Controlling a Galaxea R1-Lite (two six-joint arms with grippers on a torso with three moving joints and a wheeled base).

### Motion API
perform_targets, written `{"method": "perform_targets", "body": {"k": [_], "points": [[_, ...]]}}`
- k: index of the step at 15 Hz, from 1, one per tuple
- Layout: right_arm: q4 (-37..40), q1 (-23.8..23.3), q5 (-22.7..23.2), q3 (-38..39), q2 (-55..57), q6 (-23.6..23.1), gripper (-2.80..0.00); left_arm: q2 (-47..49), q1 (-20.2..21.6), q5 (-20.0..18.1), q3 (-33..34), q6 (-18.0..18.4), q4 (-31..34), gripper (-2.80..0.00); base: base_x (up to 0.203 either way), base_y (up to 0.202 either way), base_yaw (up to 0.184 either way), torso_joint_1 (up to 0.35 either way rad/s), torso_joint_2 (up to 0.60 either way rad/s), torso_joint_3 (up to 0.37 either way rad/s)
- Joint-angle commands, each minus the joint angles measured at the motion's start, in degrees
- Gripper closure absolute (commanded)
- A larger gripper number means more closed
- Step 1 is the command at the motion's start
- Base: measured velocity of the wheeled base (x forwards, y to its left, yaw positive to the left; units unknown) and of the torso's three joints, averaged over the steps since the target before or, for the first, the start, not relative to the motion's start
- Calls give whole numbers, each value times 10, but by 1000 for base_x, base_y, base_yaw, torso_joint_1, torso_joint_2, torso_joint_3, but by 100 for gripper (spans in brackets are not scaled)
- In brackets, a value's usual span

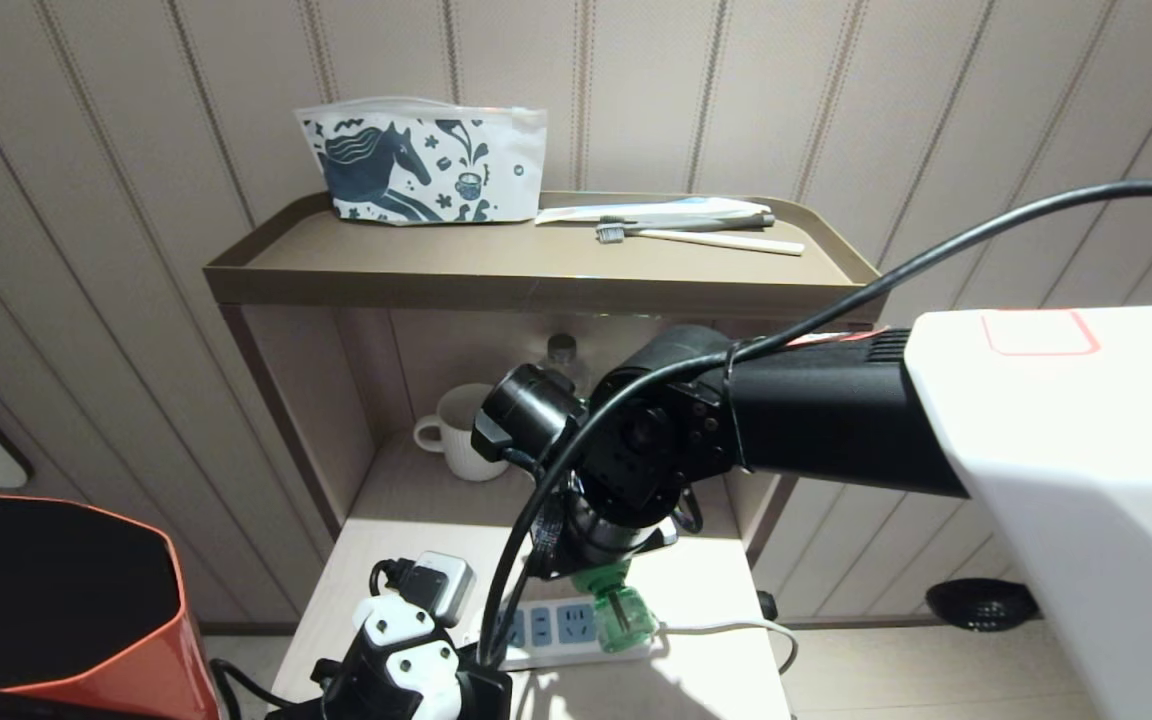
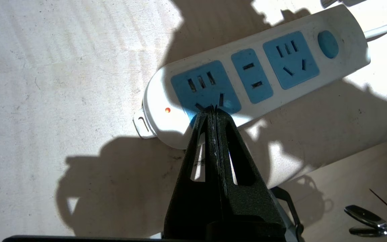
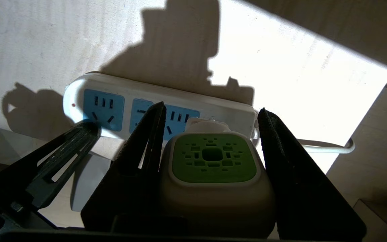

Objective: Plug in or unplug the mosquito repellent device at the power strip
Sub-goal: Place the mosquito repellent liquid on the table

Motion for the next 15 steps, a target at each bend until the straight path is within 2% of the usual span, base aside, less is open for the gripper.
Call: {"method": "perform_targets", "body": {"k": [1,8,11,15], "points": [[4,0,-1,1,-15,4,0,-24,0,3,-2,1,-9,0,0,0,0,0,0,0],[34,3,0,9,-23,18,0,-137,11,32,17,19,6,0,0,0,0,0,0,0],[34,8,1,15,-26,21,0,-222,33,39,19,30,62,0,0,0,0,0,0,0],[33,11,1,42,-42,21,0,-364,92,40,25,43,177,0,0,0,0,0,0,0]]}}
